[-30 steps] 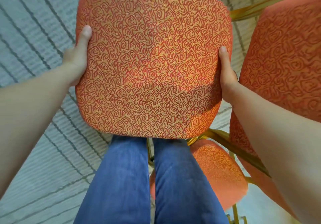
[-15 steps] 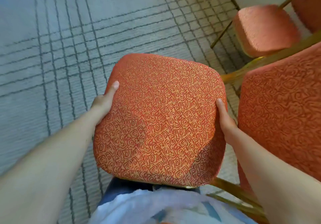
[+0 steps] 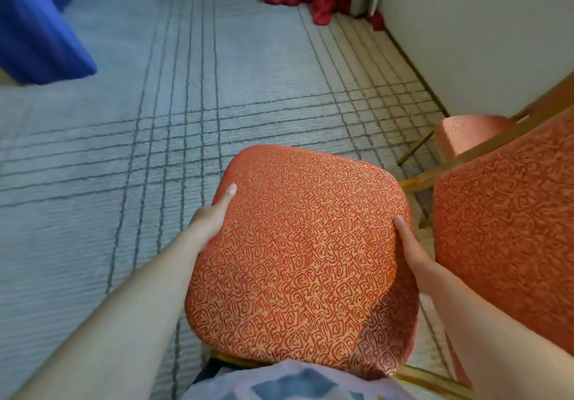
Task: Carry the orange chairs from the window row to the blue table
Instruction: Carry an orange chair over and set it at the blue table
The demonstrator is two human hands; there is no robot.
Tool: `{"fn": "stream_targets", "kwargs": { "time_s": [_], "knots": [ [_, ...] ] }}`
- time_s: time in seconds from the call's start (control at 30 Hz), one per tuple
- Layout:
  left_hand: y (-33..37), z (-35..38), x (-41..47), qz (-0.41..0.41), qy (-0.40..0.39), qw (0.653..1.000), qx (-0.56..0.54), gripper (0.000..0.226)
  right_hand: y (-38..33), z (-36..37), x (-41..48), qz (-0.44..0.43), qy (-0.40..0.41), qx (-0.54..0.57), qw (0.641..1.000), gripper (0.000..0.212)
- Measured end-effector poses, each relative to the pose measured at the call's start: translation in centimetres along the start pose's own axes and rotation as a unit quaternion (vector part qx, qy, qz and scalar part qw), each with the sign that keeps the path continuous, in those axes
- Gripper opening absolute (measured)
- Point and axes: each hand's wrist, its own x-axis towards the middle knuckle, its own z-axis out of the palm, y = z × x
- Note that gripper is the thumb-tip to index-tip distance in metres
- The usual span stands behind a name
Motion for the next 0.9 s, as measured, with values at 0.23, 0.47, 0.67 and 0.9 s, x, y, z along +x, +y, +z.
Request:
{"fn": "stream_targets", "kwargs": {
  "time_s": [0.23, 0.47, 0.67, 0.9],
  "knots": [
    [1.4, -2.4, 5.2, -0.020, 0.032, 0.999, -0.026, 0.107, -7.5, 5.7, 2.2, -0.086, -0.016, -0.018, 0.996, 0.118],
    [8.3, -7.4, 13.3, -0.015, 0.035, 0.998, -0.048, 0.121, -18.3, 13.8, 3.1, -0.065, -0.025, -0.045, 0.997, 0.128],
    [15.8, -9.7, 20.3, 0.017, 0.059, 0.997, -0.055, 0.103, -28.7, 17.6, 6.8, -0.114, 0.011, -0.089, 0.989, 0.114],
    [24.1, -9.1, 28.8, -0.007, 0.050, 0.997, -0.065, 0.104, -39.7, 20.4, 14.5, -0.112, 0.000, -0.112, 0.987, 0.127]
  ]
}}
